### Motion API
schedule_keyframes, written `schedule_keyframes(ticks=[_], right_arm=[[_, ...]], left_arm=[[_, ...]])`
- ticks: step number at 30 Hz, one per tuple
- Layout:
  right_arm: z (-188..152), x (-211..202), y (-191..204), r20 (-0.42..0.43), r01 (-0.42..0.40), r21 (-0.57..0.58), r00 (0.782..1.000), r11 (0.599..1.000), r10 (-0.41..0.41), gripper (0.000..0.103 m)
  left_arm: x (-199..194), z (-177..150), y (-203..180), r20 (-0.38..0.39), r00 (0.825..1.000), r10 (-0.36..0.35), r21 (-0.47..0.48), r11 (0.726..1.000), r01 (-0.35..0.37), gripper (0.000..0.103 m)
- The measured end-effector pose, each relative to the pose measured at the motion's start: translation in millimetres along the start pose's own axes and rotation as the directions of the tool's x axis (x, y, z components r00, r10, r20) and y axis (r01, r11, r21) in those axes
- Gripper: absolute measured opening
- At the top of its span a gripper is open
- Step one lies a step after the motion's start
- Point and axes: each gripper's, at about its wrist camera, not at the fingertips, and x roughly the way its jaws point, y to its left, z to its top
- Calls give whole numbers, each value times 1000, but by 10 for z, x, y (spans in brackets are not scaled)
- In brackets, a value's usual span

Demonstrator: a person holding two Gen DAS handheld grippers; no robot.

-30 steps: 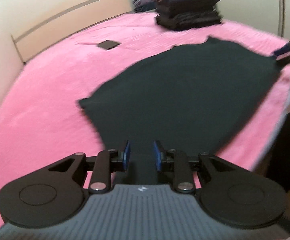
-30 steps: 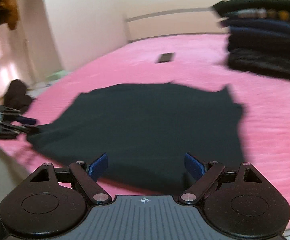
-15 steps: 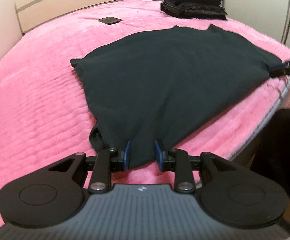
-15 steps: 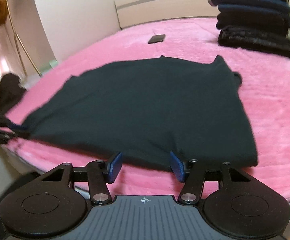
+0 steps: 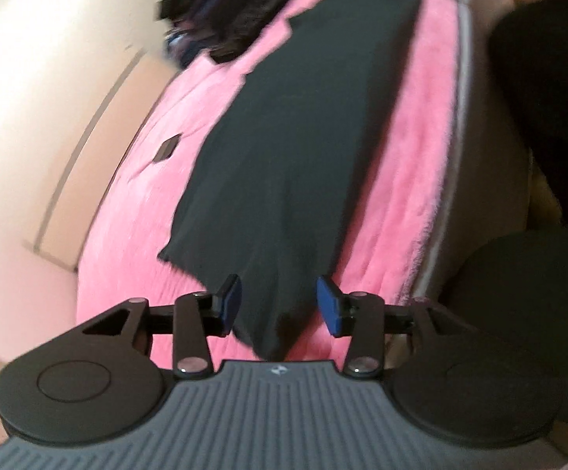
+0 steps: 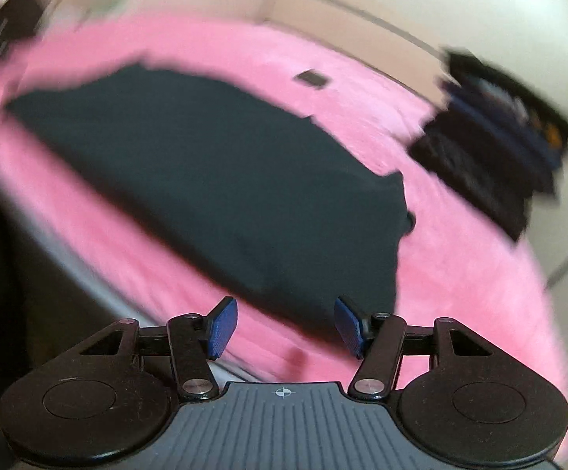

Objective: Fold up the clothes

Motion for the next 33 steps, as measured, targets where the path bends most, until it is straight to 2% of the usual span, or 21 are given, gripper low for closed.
schedule_keyframes(ticks=[2,4,7,9,11,12,13,14,16,19,24,28,30,32,33], right_arm=[[-28,98,65,-15,21,-185,1000,983,-24,58],[-47,219,109,-21,28,-321,999,947,-36,58],[-45,392,142,-10,26,-461,999,887,-34,58],[-29,468,115,9,29,-496,1000,868,-29,58],[-32,528,74,20,30,-515,1000,857,-23,58],[-41,550,51,22,29,-522,1000,852,-20,56],[-51,566,32,19,26,-530,1000,847,-19,34],[-67,579,18,17,28,-541,1000,841,-22,24],[-124,580,-2,27,40,-557,999,830,-30,22],[-151,511,-60,52,52,-516,998,855,-30,14],[-129,237,-163,93,101,-477,994,873,-64,11],[-341,191,-208,38,84,-446,996,891,-74,12],[-415,224,-165,10,69,-441,997,895,-72,12],[-435,196,-93,15,87,-434,996,897,-90,12],[-420,142,-66,28,94,-419,995,903,-91,18]], left_arm=[[117,8,-66,-16,1000,-4,70,998,5,40],[204,-7,-107,-26,1000,0,123,992,3,40],[289,-35,-127,-29,999,14,168,986,-9,40],[327,-46,-120,-35,999,18,189,982,-11,39],[374,-47,-111,-51,999,17,208,978,-6,33],[402,-43,-108,-60,998,14,217,976,-1,24],[432,-39,-112,-71,997,15,231,973,2,13],[457,-43,-120,-81,997,16,246,969,5,12],[434,-34,-101,-86,996,4,250,968,18,12],[397,-37,-41,-81,997,-14,220,975,31,7],[107,96,38,-44,998,-54,143,988,59,6],[-148,201,-47,-5,993,-114,77,990,114,7],[-140,180,-138,-13,991,-132,68,989,132,8],[-136,156,-224,-21,989,-147,59,987,148,9],[-152,128,-238,-24,989,-147,55,987,148,12]])
